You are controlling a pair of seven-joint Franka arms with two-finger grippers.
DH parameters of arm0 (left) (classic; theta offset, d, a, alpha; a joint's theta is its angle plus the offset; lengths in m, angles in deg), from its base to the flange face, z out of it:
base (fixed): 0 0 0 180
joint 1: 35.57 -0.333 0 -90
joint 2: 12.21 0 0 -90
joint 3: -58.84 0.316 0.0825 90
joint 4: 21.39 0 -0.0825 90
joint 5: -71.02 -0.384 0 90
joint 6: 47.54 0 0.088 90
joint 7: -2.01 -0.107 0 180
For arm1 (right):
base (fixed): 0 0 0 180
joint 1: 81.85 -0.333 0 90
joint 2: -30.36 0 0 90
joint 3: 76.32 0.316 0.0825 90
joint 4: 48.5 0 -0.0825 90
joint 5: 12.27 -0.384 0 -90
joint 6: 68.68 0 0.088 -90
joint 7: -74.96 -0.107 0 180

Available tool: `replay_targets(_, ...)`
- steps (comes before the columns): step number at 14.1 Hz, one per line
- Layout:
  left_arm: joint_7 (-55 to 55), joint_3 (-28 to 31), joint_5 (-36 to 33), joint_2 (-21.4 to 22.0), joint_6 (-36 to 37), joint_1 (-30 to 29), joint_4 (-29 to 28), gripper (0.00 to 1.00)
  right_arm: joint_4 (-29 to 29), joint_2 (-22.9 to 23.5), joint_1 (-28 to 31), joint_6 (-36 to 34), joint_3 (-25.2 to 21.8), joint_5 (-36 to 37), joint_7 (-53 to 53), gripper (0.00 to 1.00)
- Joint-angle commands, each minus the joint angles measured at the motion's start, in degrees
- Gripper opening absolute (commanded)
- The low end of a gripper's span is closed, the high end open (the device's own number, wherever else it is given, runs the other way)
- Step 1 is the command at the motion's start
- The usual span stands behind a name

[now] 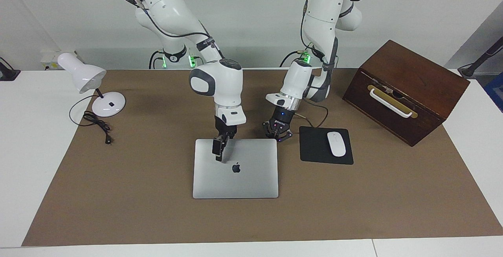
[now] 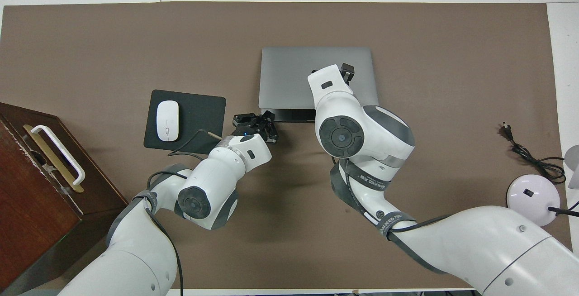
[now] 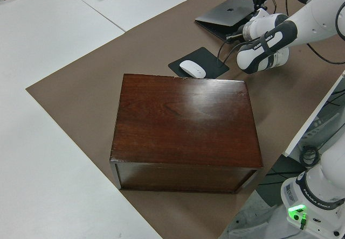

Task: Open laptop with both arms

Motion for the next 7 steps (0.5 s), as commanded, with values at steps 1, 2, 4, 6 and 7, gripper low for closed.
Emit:
replay_targets(1,-0.3,0.1,-0.9,-3.5,-0.3,-0.6,1.2,0.0,3.2,1.9,1.0,-0.5,0.5,1.7,1.0,1.0)
replay_targets(2,-0.3,0.1,-0.8,-3.5,-0.3,-0.6,1.2,0.0,3.4,1.9,1.0,-0.5,0.5,1.5,1.0,1.0)
replay_targets(4,-0.3,0.1,-0.8,-3.7,-0.3,-0.5,1.2,0.0,4.1,1.9,1.0,-1.7,0.5,1.0,1.7,1.0)
replay_targets(6,-0.3,0.1,-0.7,-3.8,-0.3,-0.5,1.2,0.0,4.9,1.9,1.0,-2.0,0.5,0.6,2.4,1.0)
replay_targets(7,-0.3,0.1,-0.7,-3.8,-0.3,-0.5,1.2,0.0,5.0,1.9,1.0,-2.4,0.5,0.6,2.5,1.0)
